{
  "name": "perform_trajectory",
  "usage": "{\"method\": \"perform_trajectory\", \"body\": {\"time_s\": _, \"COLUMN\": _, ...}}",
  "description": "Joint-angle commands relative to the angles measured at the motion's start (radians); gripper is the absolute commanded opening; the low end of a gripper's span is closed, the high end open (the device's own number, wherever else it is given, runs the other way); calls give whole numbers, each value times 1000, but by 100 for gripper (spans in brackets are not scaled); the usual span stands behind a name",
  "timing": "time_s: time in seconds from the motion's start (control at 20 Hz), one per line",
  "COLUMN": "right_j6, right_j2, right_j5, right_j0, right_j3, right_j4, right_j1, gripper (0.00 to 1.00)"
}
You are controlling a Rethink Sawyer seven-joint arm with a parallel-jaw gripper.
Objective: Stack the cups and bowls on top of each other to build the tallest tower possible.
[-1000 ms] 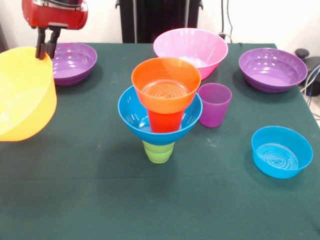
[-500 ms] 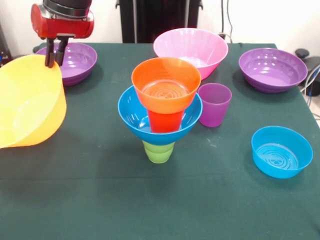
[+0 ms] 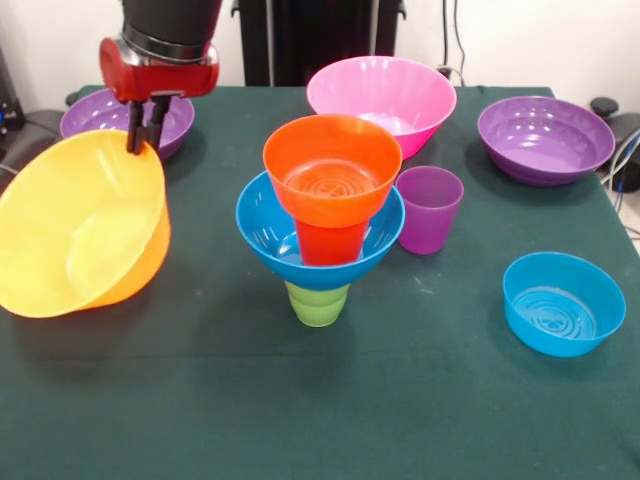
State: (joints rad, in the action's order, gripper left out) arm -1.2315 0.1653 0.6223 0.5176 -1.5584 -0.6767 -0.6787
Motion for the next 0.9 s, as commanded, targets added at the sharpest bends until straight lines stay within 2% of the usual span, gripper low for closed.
{"method": "perform_trajectory", "body": {"time_s": 0.05, "right_j6": -26, "right_j2": 29, "right_j5": -29, "right_j0": -43, "right_j3": 41, "right_j4": -57, "right_j1": 26, "gripper": 0}}
{"method": "perform_trajectory", "body": {"time_s": 0.45, "right_j6": -39, "right_j2": 1, "right_j5": -28, "right_j0": -62, "right_j3": 62, "right_j4": -69, "right_j1": 41, "gripper": 0}}
{"method": "perform_trajectory", "body": {"time_s": 0.9, "right_j6": 8, "right_j2": 13, "right_j5": -7, "right_j0": -51, "right_j3": 62, "right_j4": -52, "right_j1": 45, "gripper": 0}}
